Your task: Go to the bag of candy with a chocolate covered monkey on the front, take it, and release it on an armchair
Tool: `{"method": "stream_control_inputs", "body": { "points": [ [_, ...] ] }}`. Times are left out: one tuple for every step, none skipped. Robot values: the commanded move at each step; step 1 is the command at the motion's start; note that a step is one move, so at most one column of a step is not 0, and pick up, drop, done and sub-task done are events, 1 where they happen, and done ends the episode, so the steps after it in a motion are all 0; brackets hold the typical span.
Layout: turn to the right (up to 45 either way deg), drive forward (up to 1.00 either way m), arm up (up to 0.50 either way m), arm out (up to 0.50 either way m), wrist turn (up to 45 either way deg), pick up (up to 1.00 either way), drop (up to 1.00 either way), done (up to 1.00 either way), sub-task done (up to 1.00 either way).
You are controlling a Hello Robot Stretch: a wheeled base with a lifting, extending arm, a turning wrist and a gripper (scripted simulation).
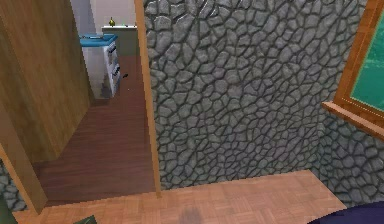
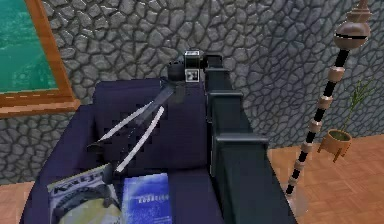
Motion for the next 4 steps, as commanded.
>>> {"method": "stream_control_inputs", "body": {
  "points": [
    [0.0, 0.00, 0.00, 0.00, 45.0, 0.00, 0.00, 0.00, 0.00],
    [0.0, 0.00, 0.00, 0.00, 45.0, 0.00, 0.00, 0.00, 0.00],
    [0.0, 0.00, 0.00, 0.00, 21.0, 0.00, 0.00, 0.00, 0.00],
    [0.0, 0.00, -0.40, 0.00, 0.0, 0.00, 0.00, 0.00, 0.00]
  ]
}}
